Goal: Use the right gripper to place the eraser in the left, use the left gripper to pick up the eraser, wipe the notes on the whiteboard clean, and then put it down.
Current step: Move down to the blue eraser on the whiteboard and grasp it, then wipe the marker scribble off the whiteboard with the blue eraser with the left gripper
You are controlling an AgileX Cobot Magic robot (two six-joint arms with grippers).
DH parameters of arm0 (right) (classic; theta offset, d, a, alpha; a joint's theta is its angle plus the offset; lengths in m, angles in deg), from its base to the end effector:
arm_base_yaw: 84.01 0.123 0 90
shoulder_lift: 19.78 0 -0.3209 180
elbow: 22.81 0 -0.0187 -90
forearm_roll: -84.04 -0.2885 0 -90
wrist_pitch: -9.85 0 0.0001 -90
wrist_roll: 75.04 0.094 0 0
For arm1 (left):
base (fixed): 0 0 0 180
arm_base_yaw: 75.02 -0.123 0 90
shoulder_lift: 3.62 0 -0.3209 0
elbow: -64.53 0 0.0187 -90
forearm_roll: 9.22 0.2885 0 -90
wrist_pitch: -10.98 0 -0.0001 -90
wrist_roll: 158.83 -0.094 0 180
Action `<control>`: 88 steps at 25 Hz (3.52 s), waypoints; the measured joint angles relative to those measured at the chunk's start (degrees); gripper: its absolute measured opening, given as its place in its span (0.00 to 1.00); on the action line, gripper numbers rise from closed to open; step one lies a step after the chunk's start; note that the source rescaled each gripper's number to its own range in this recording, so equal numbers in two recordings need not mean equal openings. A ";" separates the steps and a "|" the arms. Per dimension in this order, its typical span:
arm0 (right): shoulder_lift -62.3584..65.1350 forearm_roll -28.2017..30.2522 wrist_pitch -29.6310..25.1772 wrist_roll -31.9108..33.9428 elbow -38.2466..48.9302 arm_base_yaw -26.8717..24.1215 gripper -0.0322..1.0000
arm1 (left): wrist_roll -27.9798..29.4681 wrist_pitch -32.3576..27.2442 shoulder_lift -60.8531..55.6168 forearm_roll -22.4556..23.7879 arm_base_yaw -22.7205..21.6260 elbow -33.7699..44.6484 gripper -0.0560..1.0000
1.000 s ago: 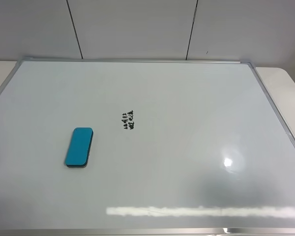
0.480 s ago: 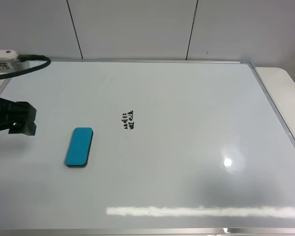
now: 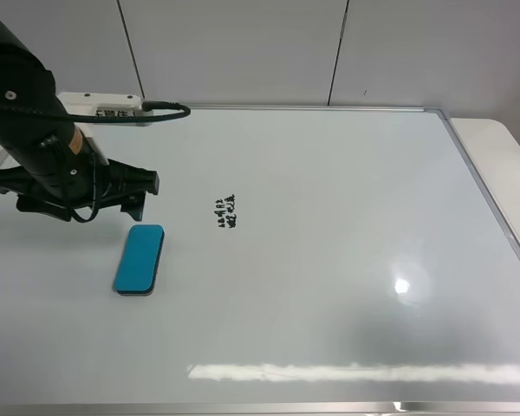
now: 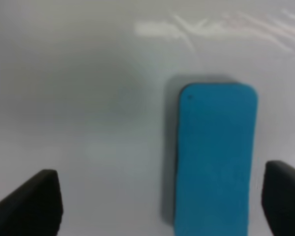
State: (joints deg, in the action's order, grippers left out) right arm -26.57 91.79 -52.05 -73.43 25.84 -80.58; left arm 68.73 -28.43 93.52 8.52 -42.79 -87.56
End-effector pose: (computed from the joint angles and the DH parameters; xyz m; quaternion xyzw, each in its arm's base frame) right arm -0.0080 -0.0117 0.2974 -0.0097 0.8522 -0.0446 0.5212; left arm 0.2749 -0.1518 0.2028 -0.0267 0.9842 0.0011 0.1750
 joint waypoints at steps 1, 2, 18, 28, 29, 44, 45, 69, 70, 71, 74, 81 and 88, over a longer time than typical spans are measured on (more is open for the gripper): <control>0.00 0.00 0.00 0.00 0.00 0.00 1.00 | 0.00 0.44 0.97 -0.06 0.32 0.00 0.64; 0.00 0.00 0.00 0.00 0.00 0.00 1.00 | 0.00 0.52 1.90 -0.13 0.80 0.00 0.64; 0.00 0.00 0.00 0.00 0.00 0.00 1.00 | -0.31 4.75 10.15 -0.55 3.13 0.00 0.64; 0.00 0.00 0.00 0.00 0.00 0.00 1.00 | -0.88 10.31 11.33 -0.95 3.24 3.98 0.64; 0.00 0.00 0.00 0.00 0.00 0.00 1.00 | -1.02 10.71 11.33 -1.22 3.24 4.09 0.64; 0.00 0.00 0.00 0.00 0.00 0.00 1.00 | -14.74 13.09 10.68 -11.39 -2.93 4.15 0.64; 0.00 0.00 0.00 0.00 0.00 0.00 1.00 | -14.74 13.09 10.68 -11.39 -2.93 4.15 0.64; 0.00 0.00 0.00 0.00 0.04 0.00 1.00 | -16.51 15.19 10.33 -12.04 -3.55 6.79 0.05; 0.00 0.00 0.00 0.00 0.04 0.00 1.00 | -16.51 14.76 10.06 -12.04 -3.55 6.90 0.05; 0.00 0.00 0.00 0.00 0.04 0.00 1.00 | -16.51 14.34 9.75 -12.04 -3.55 6.99 0.05; 0.00 0.00 0.00 0.00 0.04 0.00 1.00 | -16.51 12.87 7.89 -12.04 -3.55 7.10 0.05; 0.00 0.00 0.00 0.00 0.04 0.00 1.00 | -16.56 11.26 6.62 -11.74 -3.55 7.10 0.06; 0.00 0.00 0.00 0.00 0.04 0.00 1.00 | -17.83 10.60 6.62 -11.67 -3.55 6.77 0.06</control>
State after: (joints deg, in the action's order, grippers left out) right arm -26.57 91.79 -52.05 -73.43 25.88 -80.58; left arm 50.90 -17.83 100.14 -3.15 -46.34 -80.79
